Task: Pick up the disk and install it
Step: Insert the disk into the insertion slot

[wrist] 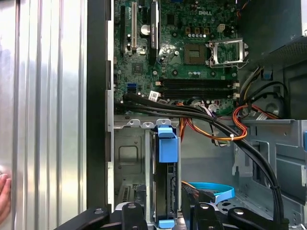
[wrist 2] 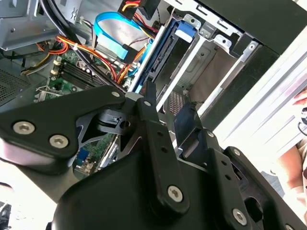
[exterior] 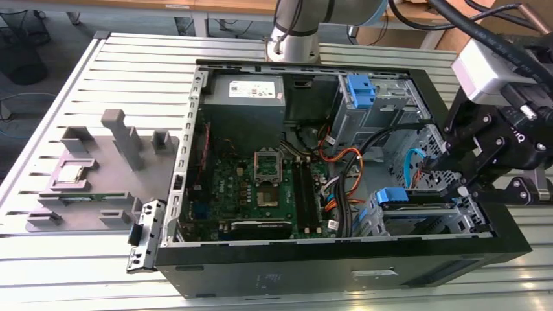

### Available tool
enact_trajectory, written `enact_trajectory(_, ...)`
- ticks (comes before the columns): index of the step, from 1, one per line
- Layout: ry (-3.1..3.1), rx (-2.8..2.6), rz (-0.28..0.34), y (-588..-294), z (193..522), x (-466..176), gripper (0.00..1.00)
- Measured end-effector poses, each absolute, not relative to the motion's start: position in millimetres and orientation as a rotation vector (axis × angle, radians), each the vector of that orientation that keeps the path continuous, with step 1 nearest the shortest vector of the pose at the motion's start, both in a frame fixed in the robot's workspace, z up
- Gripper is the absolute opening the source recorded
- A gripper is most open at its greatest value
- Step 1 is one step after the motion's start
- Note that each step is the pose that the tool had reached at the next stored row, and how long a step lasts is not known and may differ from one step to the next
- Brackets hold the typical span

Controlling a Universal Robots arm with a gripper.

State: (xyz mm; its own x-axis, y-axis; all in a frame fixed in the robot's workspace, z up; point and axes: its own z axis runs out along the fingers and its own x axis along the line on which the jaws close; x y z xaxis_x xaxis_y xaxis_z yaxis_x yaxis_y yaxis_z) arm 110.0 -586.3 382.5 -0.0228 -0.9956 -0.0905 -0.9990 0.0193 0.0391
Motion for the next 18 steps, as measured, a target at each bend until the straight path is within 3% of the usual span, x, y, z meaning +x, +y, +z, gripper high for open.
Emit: enact_trajectory(18,2.216,-2.170,0.138,-586.3,363.5,106.9,0.42)
